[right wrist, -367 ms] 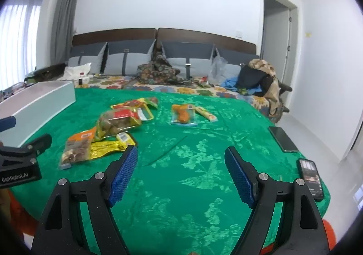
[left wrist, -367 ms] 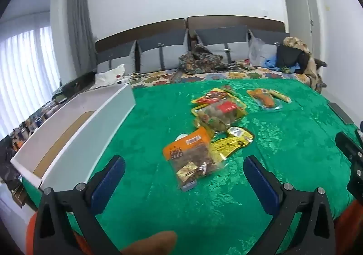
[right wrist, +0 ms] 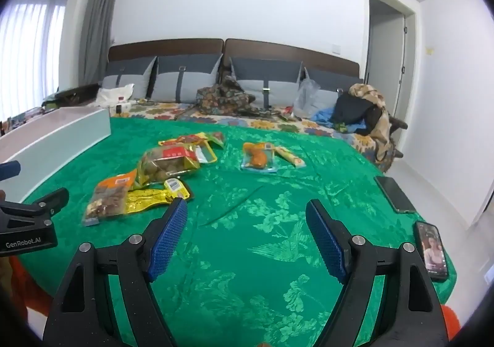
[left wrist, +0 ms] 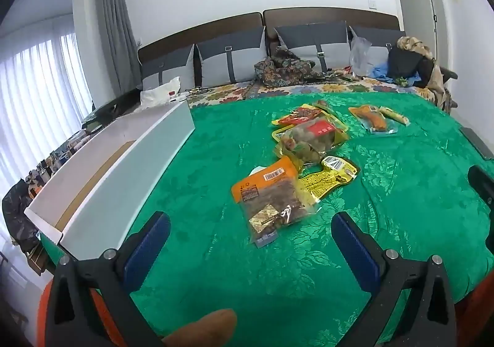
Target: Organize snacks
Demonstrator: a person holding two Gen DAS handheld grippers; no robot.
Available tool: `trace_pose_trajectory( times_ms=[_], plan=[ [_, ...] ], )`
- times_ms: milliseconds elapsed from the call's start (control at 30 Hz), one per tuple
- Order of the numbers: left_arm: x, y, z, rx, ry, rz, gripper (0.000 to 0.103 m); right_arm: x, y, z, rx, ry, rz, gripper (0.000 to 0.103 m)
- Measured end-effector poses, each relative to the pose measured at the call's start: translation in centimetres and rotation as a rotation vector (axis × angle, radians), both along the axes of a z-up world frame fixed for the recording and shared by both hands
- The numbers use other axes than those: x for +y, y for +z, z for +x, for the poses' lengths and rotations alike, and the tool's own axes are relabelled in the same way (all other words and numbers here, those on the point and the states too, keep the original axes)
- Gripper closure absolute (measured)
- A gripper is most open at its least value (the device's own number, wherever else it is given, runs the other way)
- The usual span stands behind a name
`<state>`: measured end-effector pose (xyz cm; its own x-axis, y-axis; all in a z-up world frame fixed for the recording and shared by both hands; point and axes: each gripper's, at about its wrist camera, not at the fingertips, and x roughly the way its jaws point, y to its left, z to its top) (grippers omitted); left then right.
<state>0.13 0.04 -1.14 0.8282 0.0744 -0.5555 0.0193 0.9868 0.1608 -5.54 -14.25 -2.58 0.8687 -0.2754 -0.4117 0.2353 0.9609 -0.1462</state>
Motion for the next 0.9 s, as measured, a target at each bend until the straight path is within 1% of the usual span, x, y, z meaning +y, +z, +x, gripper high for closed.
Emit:
trace_pose_trajectory(
  times_ms=[133,267,600,900],
  plan=[
    [-0.6,-0.1,0.3,0.012,0.004,0.010,0.000,-1.6,-0.8,0.2,0.011,0.004,0.044,0.021],
    [-2.1,-0.5,1.1,0.032,0.006,0.030,0.000,-2.4,-1.0,0.7,0.016,0.002,0.043,0.021],
    [-3.7,-2.4,2.9,0.101,0.019,0.069,0.000,-3.5,-1.4,1.2,0.022,0.037,0.059,0.021],
    [-5.4,-3.4,3.5,0.135,-0.006,0.089,0.000,-4.1,-1.7,1.3,0.034,0.057,0.084,0.021]
  ],
)
